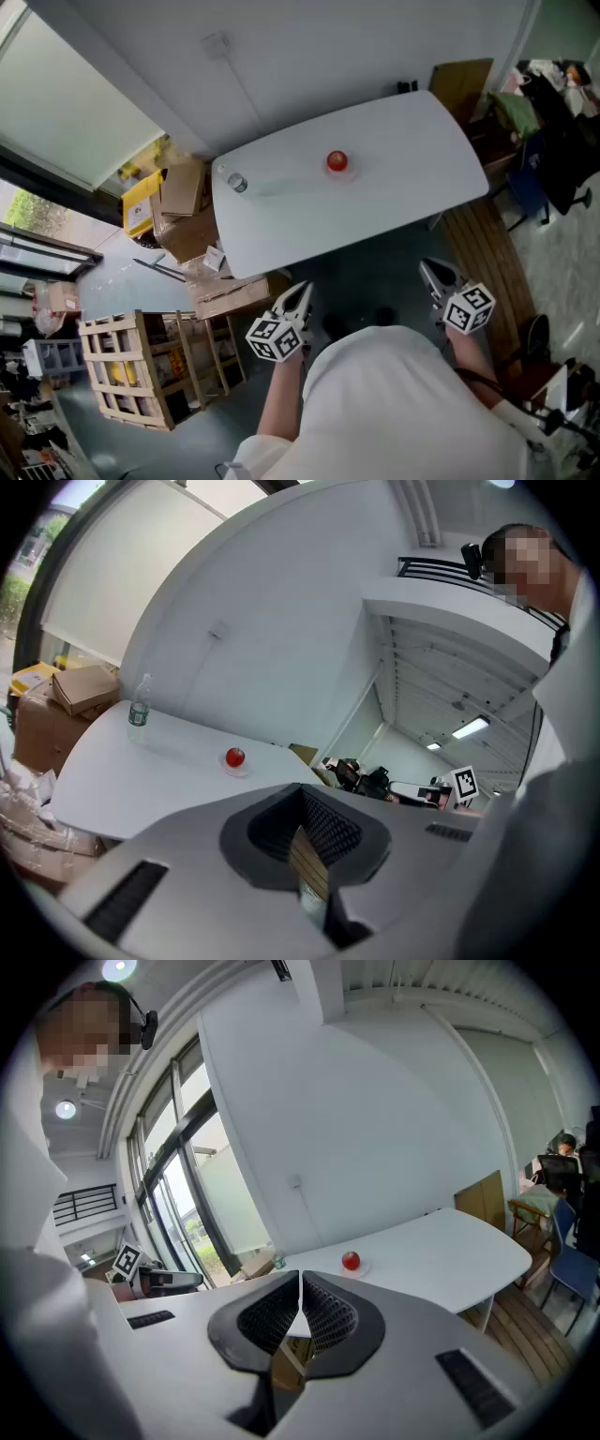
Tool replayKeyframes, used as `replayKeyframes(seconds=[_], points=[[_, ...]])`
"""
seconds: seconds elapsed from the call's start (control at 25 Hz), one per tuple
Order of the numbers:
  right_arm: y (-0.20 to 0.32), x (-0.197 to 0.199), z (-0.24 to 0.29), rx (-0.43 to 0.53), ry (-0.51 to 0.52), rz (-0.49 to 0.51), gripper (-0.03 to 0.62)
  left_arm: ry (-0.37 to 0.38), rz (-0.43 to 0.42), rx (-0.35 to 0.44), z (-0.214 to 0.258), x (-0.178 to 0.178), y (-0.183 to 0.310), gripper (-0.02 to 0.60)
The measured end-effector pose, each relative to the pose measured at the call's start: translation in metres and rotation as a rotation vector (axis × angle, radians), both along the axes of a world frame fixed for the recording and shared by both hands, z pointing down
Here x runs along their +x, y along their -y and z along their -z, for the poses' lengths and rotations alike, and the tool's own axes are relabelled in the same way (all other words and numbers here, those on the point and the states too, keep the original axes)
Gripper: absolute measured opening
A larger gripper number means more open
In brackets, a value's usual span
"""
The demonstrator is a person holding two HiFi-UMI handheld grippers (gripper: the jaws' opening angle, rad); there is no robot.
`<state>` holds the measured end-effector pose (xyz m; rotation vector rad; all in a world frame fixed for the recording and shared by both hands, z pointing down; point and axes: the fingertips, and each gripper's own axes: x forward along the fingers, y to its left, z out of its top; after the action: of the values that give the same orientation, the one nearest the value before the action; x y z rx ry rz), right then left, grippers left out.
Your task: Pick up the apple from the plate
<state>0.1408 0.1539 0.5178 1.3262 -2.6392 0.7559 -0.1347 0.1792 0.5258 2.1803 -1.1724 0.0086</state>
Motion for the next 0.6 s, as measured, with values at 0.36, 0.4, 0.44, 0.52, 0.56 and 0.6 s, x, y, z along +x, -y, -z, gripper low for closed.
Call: replayKeyframes(seconds=[0.36, 0.4, 0.44, 0.52, 0.56, 0.6], points=[[-0.0004, 0.0007, 0.0006, -0.009, 0.004, 0.0, 0.041, 0.003, 0.003, -0.005, -0.001, 0.0017, -0.0007, 0.002], [-0.0008, 0.001, 0.0005, -0.014, 0.004, -0.001, 0.041, 0.003, 0.004, -0.006, -0.001, 0.0021, -0.0007, 0.002], [-0.001, 0.0015, 0.0004, -0.016, 0.005, 0.0, 0.041, 0.003, 0.004, -0.006, -0.001, 0.0029, -0.0008, 0.002], [-0.0012, 0.0032, 0.0001, -0.017, 0.006, 0.003, 0.041, 0.005, 0.006, -0.007, -0.0014, 0.0049, -0.0007, 0.002], [-0.0015, 0.0041, -0.0002, -0.018, 0.009, 0.005, 0.041, 0.007, 0.007, -0.008, -0.0018, 0.0059, -0.0007, 0.002], [-0.0019, 0.0052, -0.0009, -0.02, 0.015, 0.008, 0.041, 0.01, 0.008, -0.009, -0.0025, 0.007, -0.0007, 0.002]])
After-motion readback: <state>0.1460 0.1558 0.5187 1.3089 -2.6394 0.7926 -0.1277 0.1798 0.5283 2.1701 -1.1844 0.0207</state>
